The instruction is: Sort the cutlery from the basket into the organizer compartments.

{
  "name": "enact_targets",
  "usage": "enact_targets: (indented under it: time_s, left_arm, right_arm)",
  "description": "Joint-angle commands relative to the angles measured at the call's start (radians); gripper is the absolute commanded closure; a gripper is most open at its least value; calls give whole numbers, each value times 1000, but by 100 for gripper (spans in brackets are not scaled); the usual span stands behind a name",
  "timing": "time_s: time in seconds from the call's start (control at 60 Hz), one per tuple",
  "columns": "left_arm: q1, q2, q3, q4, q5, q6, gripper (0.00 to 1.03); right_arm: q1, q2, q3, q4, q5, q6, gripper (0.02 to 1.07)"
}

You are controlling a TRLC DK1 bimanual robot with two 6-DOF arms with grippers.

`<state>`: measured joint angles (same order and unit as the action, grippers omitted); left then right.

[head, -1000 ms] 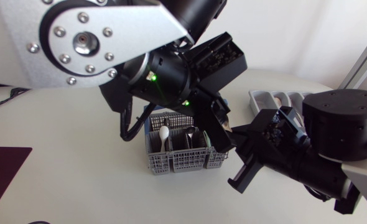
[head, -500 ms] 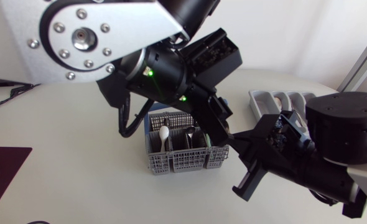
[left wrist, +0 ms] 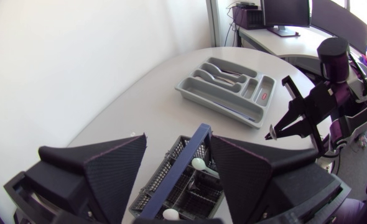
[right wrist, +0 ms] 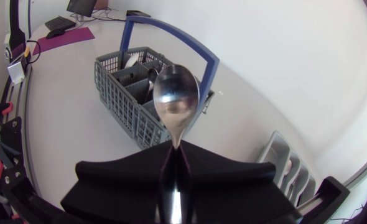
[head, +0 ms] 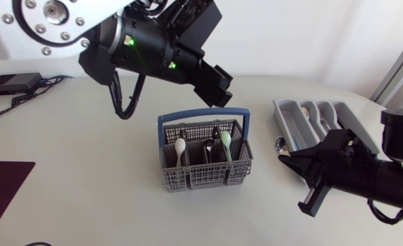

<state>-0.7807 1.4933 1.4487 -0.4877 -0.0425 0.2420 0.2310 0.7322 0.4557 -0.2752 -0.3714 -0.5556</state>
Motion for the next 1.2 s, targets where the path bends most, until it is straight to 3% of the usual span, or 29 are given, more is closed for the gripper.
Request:
enact_targets:
  time_s: [0.0, 0.15, 0.35, 0.75, 1.183]
  left_arm:
    - [1, -13, -21, 11, -13, -15, 29]
    - [-6, -1, -70, 9, -26, 20, 29]
    - [-11, 13, -94, 9, -28, 34, 29]
    - [-34, 30, -125, -8, -26, 72, 29]
    - [-45, 38, -140, -15, -28, 85, 29]
  right_arm:
    - [-111, 10, -25, -19, -73, -92, 100]
    - [-340, 102, -3, -53, -242, -242, 100]
    - [-495, 239, 23, -56, -316, -388, 100]
    - [-739, 567, 155, -53, -388, -676, 100]
    - [-888, 911, 396, -154, -353, -1064, 100]
